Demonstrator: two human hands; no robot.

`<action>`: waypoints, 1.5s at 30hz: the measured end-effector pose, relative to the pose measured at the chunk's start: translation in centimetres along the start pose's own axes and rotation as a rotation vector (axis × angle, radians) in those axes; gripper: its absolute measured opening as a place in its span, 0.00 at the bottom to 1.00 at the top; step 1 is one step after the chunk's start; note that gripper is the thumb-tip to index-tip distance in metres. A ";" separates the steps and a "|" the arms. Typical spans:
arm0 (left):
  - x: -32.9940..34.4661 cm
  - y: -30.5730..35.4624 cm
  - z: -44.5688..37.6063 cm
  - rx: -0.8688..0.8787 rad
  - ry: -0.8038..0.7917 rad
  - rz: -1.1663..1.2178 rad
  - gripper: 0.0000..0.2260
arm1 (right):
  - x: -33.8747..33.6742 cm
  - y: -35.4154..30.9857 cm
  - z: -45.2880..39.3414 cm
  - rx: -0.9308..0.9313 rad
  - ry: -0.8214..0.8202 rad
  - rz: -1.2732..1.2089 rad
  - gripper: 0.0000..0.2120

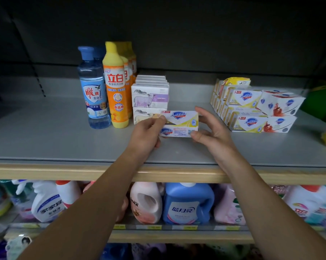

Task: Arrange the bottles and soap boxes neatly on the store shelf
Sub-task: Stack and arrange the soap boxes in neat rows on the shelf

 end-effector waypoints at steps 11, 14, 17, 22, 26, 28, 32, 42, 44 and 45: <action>0.4 0.7 0.9 0.015 -0.151 0.290 0.13 | 0.0 0.8 -0.5 0.045 0.152 0.157 0.14; 0.4 0.7 0.9 0.017 -0.145 0.329 0.12 | 0.0 0.5 -0.2 0.010 0.102 0.065 0.20; 0.3 0.5 0.8 0.044 -0.097 0.304 0.11 | 0.6 0.5 0.0 0.016 0.015 0.109 0.23; 0.2 0.3 0.7 0.077 -0.085 0.195 0.14 | 1.4 0.2 -0.2 -0.041 0.017 0.239 0.28; 0.8 0.6 1.0 0.016 -0.134 0.212 0.17 | 0.3 -0.6 -0.4 -0.118 0.142 0.445 0.21; 1.0 0.8 1.0 0.013 -0.142 0.066 0.16 | -1.2 -0.3 -0.7 -0.104 0.189 0.493 0.19; 0.5 1.4 0.2 0.200 -0.136 -0.609 0.14 | -4.4 0.8 -2.1 0.018 0.197 0.634 0.19; -1.3 -0.4 -1.7 0.343 -0.212 -1.234 0.24 | -3.6 0.1 -3.2 -0.167 0.012 1.261 0.26; -1.2 -0.6 -2.0 0.335 -0.234 -1.274 0.28 | -2.9 0.9 -2.8 -0.171 -0.083 1.336 0.30; -1.2 -0.7 -2.1 0.328 -0.252 -1.290 0.30 | -2.7 1.3 -2.9 -0.154 -0.107 1.347 0.32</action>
Point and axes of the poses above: each hand's wrist, its own z-axis away from the middle knuckle, its own x-axis out of the palm, y = z × x, the point moved 4 cm from there along -z, towards the middle knuckle, and after that the axes turned 2 degrees about -y, right-handed, at the moved point
